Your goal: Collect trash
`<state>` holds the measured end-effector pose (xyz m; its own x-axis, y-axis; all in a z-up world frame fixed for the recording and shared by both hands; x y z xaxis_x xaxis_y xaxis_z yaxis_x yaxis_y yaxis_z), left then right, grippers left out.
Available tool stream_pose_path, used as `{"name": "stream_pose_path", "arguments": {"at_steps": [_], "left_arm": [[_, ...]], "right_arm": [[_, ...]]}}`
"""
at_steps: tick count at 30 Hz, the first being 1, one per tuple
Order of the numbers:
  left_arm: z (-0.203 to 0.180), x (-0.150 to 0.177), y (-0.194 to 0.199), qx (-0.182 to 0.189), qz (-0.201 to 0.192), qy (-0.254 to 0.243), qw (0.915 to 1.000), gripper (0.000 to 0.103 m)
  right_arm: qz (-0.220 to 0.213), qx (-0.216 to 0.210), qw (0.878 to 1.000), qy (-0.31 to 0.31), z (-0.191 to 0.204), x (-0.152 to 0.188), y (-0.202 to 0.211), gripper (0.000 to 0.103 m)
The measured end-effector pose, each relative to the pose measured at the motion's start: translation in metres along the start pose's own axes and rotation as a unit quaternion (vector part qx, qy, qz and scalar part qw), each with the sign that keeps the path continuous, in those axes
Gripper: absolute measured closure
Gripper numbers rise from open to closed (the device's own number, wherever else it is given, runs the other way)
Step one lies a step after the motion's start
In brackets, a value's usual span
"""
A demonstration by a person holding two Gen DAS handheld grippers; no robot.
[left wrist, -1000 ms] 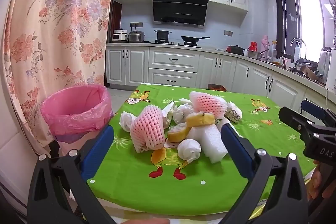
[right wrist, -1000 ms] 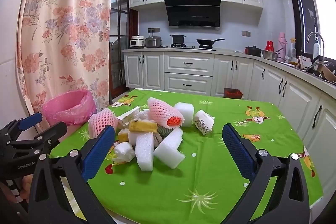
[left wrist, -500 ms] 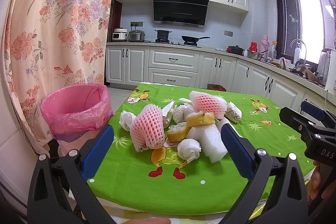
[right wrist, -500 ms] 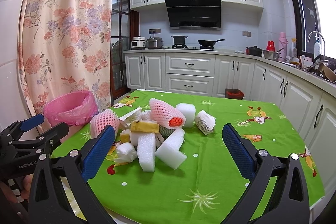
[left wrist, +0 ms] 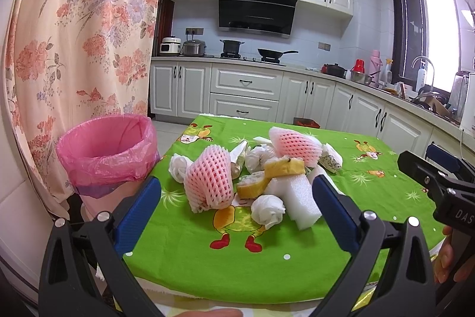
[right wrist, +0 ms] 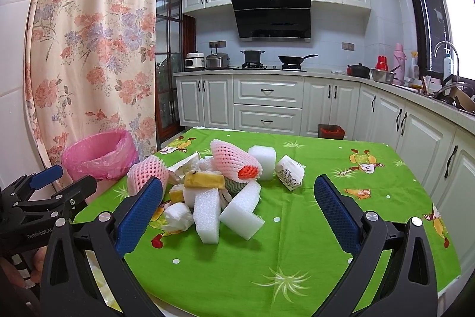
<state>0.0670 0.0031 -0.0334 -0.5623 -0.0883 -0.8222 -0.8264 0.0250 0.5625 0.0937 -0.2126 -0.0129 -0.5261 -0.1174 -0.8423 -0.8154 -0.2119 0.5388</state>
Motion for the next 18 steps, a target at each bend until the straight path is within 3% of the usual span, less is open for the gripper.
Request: {"name": "stream_pose_path", "arguments": {"at_steps": [18], "left_arm": [[0.0010, -0.0011, 0.0007, 0.001, 0.003, 0.001, 1.0000, 0.004]], "right_arm": [[0.004, -0.006, 1.000, -0.008, -0.0002, 0.0003, -0.0012, 0.007]]}}
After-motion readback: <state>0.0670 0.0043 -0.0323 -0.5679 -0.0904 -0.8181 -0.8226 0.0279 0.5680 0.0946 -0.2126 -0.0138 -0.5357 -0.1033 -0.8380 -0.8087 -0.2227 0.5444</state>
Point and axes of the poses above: each gripper's, at about its wrist camera, not at the fingertips, and y roughly against the way its jaws point, z to its left, x to its underside, the point moved 7 cm from there along -y, roughly the way its jaws point, and after that the axes turned 13 degrees about z, right-handed, at the moved point
